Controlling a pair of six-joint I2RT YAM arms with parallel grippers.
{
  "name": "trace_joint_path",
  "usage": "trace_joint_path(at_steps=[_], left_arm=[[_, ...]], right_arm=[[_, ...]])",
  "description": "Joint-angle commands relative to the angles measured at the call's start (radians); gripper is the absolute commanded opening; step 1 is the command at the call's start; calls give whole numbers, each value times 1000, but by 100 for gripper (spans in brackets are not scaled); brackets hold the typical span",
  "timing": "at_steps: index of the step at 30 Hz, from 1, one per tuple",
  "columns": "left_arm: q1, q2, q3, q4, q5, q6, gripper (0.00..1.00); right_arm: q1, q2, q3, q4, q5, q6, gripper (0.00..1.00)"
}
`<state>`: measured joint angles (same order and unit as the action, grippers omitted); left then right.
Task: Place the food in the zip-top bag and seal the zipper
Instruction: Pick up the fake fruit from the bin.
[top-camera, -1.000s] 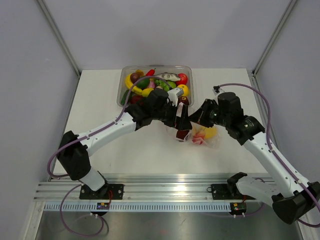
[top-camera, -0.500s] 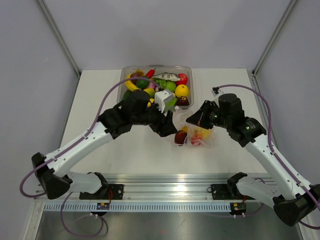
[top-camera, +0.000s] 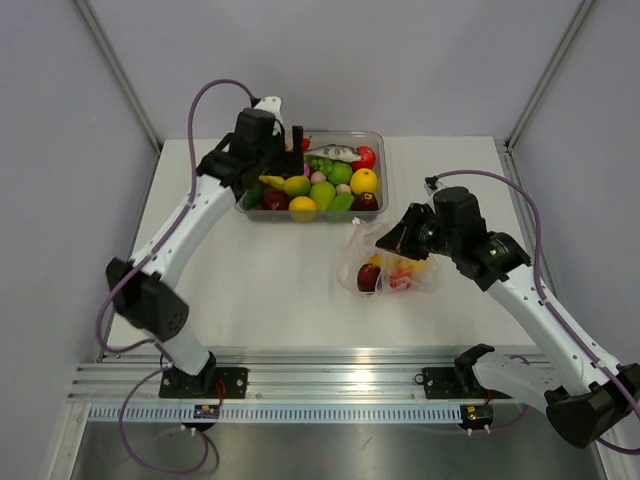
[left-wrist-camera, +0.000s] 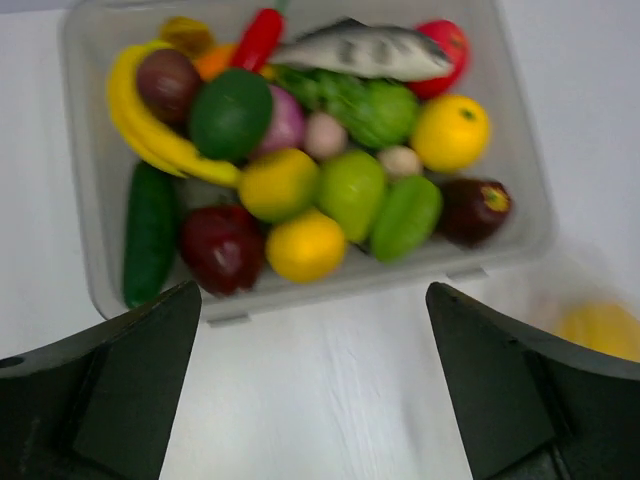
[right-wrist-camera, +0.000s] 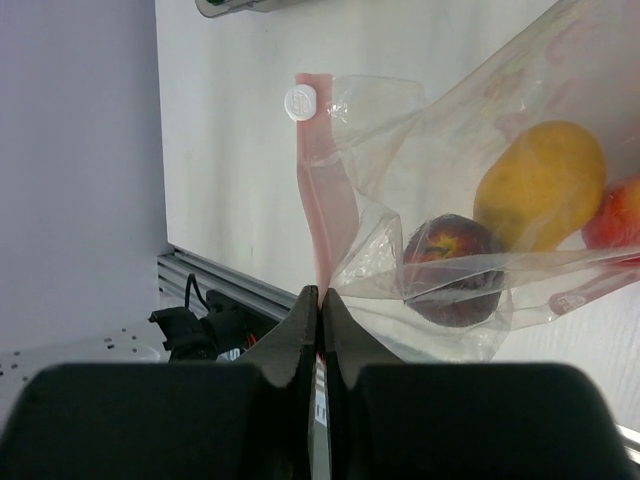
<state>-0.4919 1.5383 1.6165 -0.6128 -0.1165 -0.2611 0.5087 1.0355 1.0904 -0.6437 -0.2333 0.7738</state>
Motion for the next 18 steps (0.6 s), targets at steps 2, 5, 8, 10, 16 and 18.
trace_joint_path(at_steps=[2,5,8,10,16,18], left_arm=[[41,312,331,-53,-232,43,99],[47,469,503,-61,-259,147,99],[62,526,528,27,-270,215,99],[90,565,533,74,-247,198,99],[141,698,588,104,-103,192,99],[141,733,615,99,-71,188,99]], right_arm=[[8,12,54,-16,43,-27,8],[8,14,51,-13,42,-36,9],[8,24,45,-11,52,-48,9],[8,43,43,-4,43,-53,9],[8,77,25,32,11,-51,9],[10,84,20,39,8,-51,9]])
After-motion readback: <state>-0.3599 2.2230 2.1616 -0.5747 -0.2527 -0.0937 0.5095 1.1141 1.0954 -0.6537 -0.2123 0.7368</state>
